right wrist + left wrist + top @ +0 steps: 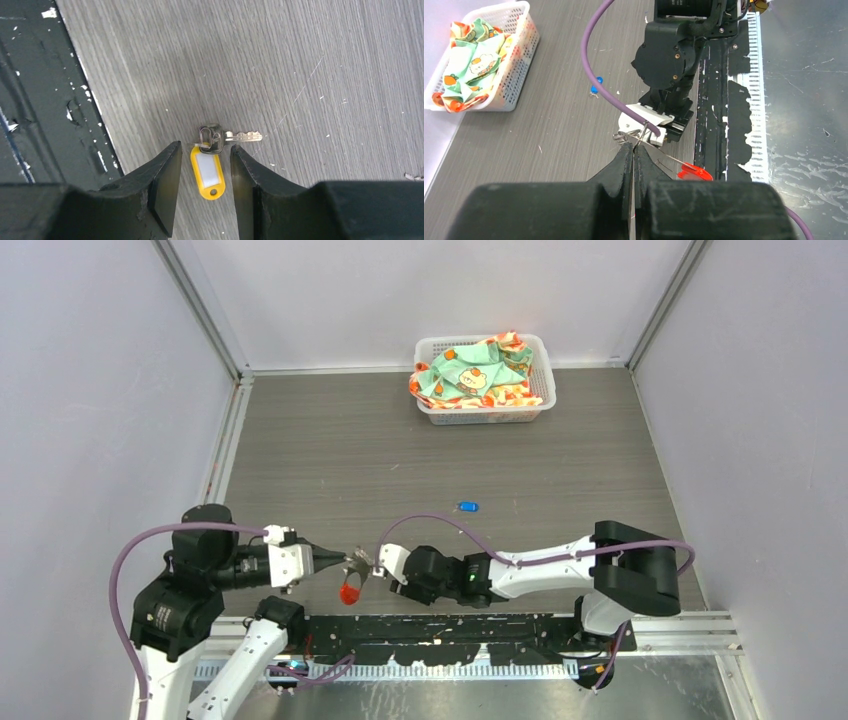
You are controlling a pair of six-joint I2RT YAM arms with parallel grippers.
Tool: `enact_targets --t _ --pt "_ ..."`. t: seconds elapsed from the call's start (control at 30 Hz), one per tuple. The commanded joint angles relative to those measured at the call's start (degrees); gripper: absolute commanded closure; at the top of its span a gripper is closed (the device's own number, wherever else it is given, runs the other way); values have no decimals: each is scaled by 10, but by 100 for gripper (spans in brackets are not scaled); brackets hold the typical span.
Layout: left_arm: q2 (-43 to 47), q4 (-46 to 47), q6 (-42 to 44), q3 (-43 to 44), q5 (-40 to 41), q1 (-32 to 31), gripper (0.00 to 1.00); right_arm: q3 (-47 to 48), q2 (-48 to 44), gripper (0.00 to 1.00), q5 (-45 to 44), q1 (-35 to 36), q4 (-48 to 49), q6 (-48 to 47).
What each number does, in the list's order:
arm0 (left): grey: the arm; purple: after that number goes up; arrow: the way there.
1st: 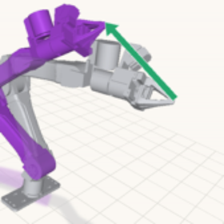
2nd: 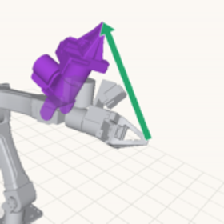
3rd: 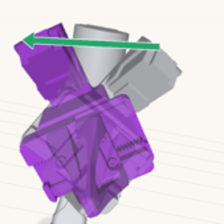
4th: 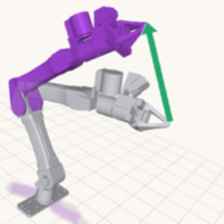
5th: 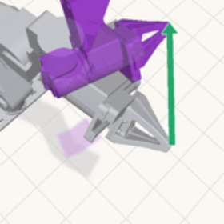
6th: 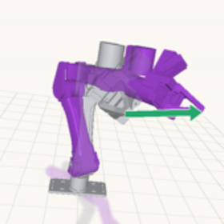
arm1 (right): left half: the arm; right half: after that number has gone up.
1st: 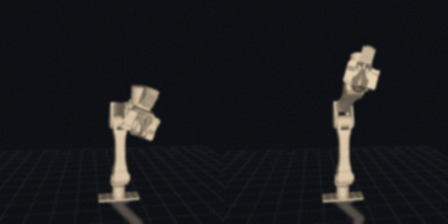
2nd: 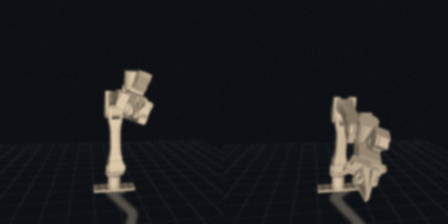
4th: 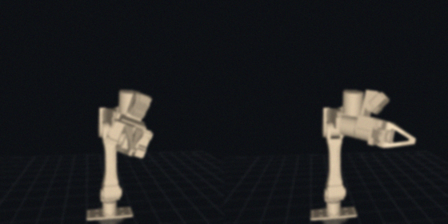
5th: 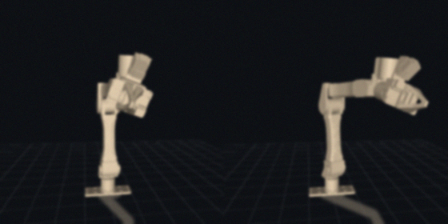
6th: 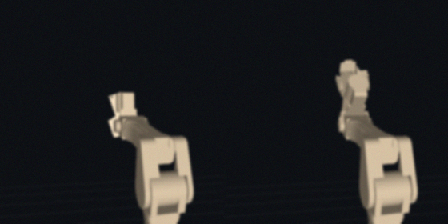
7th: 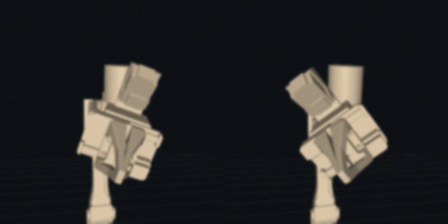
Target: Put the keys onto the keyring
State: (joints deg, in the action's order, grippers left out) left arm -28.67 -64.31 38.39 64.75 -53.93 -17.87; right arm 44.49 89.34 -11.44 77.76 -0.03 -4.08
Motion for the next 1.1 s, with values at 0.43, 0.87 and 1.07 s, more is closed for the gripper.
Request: enact_targets --t 0.43,0.87,1.07 --pt "-8 -20 25 41 0 3 100 21 20 55 52 -27 23 39" --pt "-5 -21 27 43 0 3 100 26 34 65 44 -42 16 55" --pt "-4 -20 29 42 0 3 100 23 27 79 50 -51 16 58"
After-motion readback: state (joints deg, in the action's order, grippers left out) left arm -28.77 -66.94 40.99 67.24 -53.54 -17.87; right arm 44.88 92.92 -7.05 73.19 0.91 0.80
